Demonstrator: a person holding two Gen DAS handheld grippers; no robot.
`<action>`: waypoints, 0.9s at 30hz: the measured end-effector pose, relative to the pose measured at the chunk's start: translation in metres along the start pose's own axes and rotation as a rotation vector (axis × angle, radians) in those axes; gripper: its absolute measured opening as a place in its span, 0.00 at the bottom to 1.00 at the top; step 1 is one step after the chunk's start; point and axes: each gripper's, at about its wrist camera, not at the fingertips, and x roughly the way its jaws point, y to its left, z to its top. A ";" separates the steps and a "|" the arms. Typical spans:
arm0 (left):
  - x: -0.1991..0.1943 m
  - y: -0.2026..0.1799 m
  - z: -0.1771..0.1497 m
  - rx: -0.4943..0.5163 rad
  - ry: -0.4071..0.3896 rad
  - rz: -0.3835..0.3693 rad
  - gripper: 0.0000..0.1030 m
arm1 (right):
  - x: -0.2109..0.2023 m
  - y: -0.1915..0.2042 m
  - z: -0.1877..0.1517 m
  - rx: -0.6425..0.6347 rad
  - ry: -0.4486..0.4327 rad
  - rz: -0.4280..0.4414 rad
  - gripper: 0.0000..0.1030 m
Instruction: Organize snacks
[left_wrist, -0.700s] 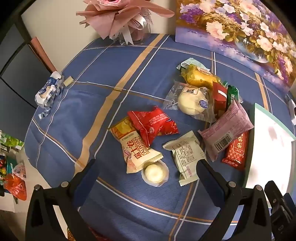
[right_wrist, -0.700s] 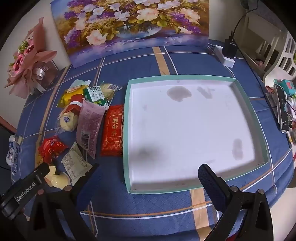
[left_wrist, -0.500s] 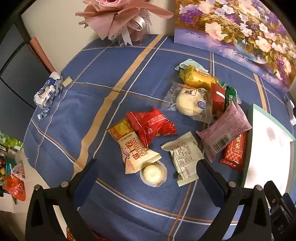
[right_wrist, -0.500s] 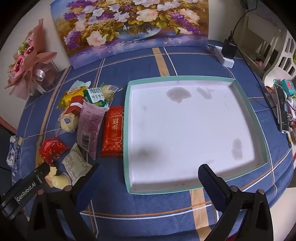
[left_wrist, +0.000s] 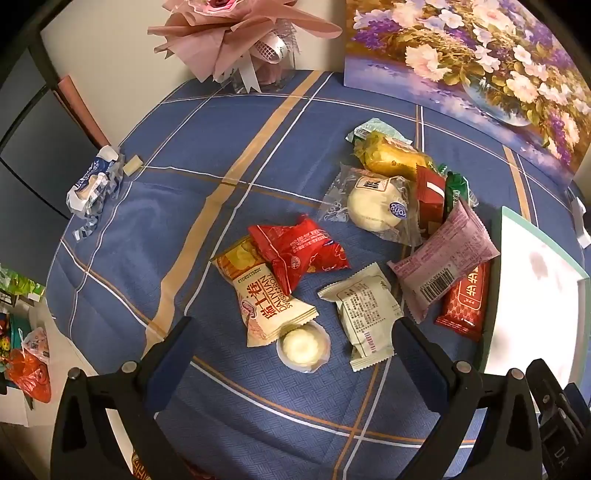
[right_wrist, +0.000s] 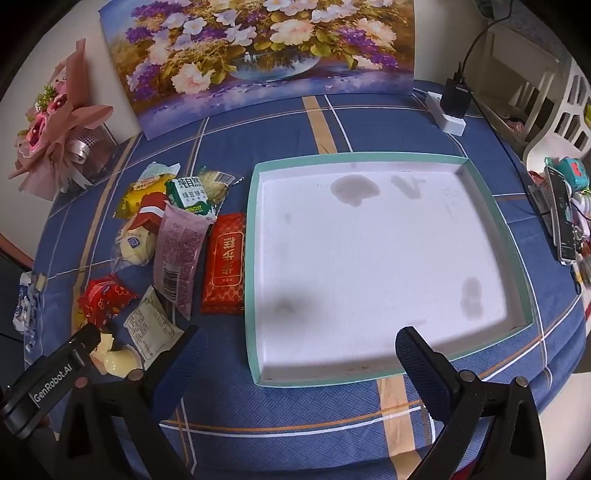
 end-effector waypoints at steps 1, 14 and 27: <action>0.000 0.000 0.000 0.000 0.000 0.001 1.00 | 0.000 0.000 0.000 0.001 -0.002 -0.001 1.00; -0.001 -0.003 0.001 0.003 -0.001 0.001 1.00 | 0.000 0.000 -0.001 0.000 -0.004 -0.001 1.00; -0.001 -0.002 0.000 0.001 0.000 0.000 1.00 | -0.004 0.003 -0.001 -0.018 -0.033 0.001 1.00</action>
